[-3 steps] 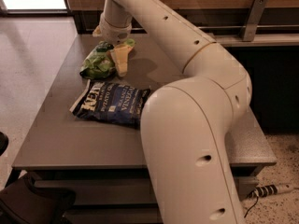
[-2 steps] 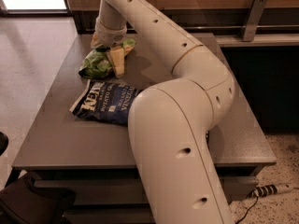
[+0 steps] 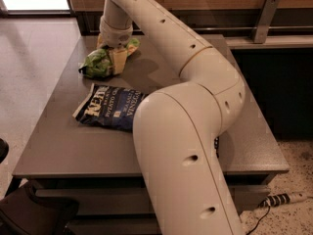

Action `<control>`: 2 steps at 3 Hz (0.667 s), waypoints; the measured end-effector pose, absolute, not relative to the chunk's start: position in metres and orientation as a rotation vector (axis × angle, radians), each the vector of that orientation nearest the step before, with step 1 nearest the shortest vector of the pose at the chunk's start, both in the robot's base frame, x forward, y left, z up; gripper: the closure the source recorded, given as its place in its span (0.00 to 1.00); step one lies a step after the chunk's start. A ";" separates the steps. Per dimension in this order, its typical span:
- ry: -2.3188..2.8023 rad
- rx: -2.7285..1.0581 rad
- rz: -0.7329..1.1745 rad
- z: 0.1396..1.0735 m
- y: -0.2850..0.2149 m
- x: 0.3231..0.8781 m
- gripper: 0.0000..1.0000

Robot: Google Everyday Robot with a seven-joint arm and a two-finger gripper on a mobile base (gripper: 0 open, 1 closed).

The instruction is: Pick green rice chip bag

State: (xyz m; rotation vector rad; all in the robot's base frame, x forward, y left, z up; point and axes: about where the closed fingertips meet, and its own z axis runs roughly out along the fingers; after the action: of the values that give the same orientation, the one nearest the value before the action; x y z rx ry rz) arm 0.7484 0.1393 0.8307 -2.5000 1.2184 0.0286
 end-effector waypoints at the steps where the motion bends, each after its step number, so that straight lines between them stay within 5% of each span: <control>1: 1.216 -2.497 0.029 0.828 0.142 0.750 0.95; 2: 1.214 -2.496 0.029 0.826 0.144 0.751 1.00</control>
Offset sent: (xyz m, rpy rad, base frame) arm 0.0014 0.0025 -0.0027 0.0028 -0.0015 0.0006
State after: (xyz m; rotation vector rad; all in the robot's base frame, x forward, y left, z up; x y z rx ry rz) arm 0.7509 0.1437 0.8257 -2.4960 1.2145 0.0290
